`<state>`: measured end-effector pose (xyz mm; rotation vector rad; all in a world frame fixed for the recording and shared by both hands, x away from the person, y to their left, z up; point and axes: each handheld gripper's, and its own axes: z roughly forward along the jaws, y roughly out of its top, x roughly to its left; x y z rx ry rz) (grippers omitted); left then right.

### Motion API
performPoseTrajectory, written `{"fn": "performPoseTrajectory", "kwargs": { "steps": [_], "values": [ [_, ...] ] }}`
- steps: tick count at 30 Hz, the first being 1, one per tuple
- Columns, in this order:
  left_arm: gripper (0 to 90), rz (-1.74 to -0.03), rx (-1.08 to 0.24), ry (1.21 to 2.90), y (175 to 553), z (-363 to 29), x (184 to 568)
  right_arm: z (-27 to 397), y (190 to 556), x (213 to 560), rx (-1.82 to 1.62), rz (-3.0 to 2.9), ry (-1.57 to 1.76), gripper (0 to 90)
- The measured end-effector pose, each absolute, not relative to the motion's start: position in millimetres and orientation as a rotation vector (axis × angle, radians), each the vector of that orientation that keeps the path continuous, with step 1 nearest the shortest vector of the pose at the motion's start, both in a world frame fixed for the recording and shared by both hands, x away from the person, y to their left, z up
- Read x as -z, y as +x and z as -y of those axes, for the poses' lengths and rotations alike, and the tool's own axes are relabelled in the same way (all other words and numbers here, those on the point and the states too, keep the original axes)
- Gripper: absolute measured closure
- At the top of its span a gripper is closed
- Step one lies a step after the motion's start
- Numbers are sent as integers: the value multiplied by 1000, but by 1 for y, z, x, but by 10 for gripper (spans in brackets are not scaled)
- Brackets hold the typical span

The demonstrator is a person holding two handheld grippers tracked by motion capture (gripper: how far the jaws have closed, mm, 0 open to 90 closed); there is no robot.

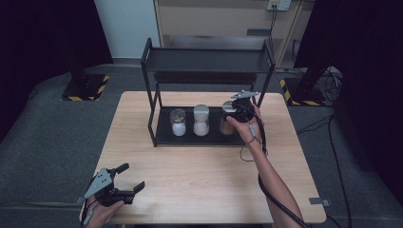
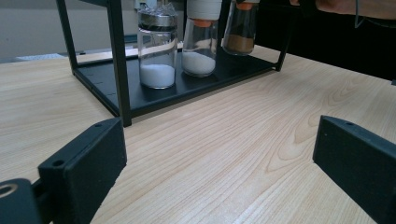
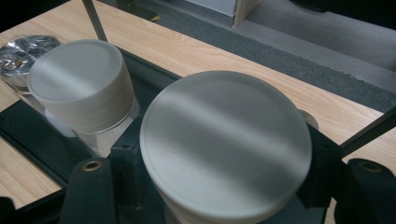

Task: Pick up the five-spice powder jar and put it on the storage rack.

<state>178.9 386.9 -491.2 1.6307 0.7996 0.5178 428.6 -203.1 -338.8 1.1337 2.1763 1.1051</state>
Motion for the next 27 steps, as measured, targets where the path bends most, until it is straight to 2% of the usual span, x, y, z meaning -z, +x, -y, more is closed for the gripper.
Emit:
{"fn": "performPoseTrajectory", "kwargs": {
  "steps": [27],
  "values": [
    [18, -800, -520, 1632, 179, -387, 491, 190, 437, 354, -1082, -2207, 1130, 342]
  ]
}}
